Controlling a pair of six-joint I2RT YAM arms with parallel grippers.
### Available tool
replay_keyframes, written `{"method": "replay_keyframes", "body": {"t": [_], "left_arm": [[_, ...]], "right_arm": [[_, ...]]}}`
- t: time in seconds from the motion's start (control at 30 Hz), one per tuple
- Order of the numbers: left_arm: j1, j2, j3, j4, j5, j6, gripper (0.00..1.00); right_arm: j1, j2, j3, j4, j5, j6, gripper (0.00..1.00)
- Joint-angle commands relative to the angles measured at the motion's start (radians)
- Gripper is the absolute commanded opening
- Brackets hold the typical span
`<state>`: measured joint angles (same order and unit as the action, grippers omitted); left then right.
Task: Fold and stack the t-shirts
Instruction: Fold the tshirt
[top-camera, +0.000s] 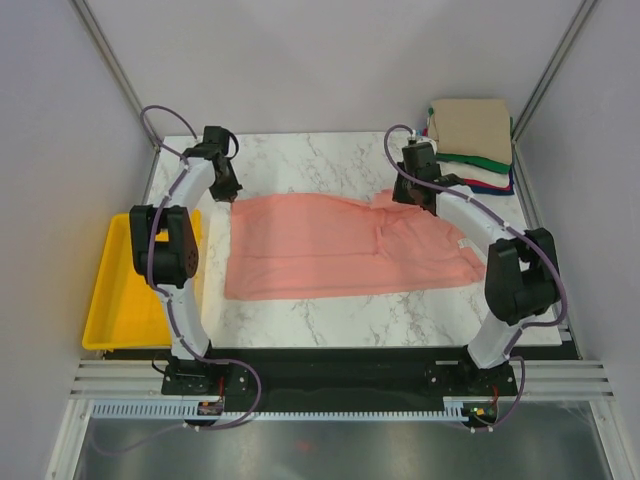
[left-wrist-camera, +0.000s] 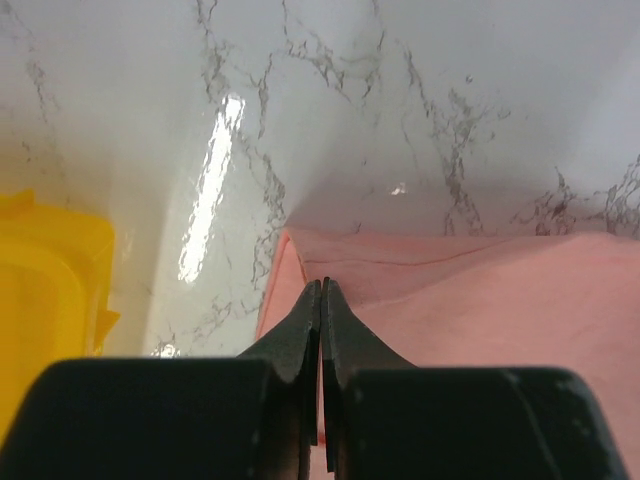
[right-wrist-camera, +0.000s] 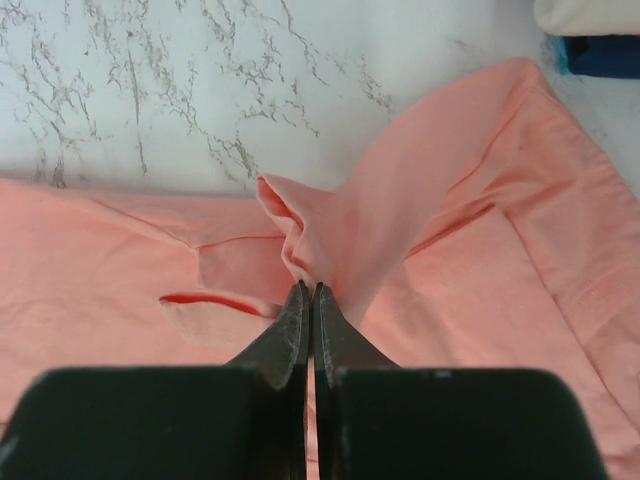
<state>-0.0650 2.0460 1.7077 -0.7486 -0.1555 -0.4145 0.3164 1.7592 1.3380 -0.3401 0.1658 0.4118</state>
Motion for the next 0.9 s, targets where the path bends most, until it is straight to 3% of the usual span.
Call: {"method": "replay_keyframes", "body": {"t": [0.0,0.6,0.87], "left_arm": [[0.001,-0.118,-0.063,0.031,-0.003,-0.033,0.02],[0.001,-0.293,-0.266,0.061,-0.050,-0.018,0.02],[-0.010,-0.356,-0.359,0.063,-0.050,-0.017,0.02]], "right_arm": [[-0.005,-0.110,-0.057,-0.017,0.052,0.013,0.00],[-0.008,-0.493,-0.494,-0.031,0.205,0.123,0.00],[-0.008,-0.630,-0.588,-0.040,0.201,0.153,0.00]]}}
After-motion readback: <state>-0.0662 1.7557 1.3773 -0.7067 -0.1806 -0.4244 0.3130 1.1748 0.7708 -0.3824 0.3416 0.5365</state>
